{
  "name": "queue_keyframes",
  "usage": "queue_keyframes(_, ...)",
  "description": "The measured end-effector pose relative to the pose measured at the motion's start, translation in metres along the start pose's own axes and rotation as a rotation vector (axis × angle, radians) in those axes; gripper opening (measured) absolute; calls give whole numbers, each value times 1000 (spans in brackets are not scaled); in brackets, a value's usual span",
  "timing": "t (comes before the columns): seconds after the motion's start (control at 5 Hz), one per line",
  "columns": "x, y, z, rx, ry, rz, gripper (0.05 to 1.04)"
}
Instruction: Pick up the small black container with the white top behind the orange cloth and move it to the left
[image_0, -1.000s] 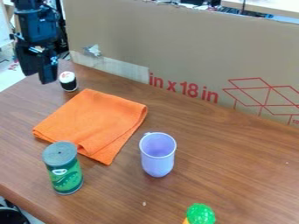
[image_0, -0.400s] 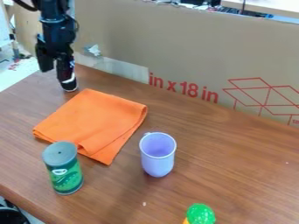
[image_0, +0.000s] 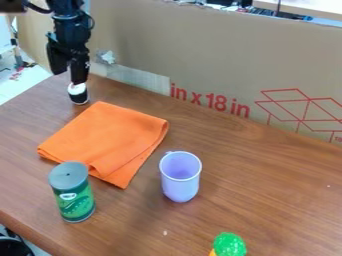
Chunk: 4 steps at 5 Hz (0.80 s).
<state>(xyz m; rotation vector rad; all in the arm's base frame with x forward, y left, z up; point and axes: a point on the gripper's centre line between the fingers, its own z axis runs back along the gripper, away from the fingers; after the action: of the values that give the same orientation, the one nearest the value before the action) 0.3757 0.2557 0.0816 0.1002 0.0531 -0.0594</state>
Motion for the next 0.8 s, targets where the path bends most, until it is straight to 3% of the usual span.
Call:
queue_keyframes(0.2, 2, 3, -11, -12, 42, 5, 1007)
queue_keyframes(0.4, 3, -3, -20, -52, 53, -9, 1007)
queue_keyframes(0.8, 10, -9, -31, -86, 9, -34, 992)
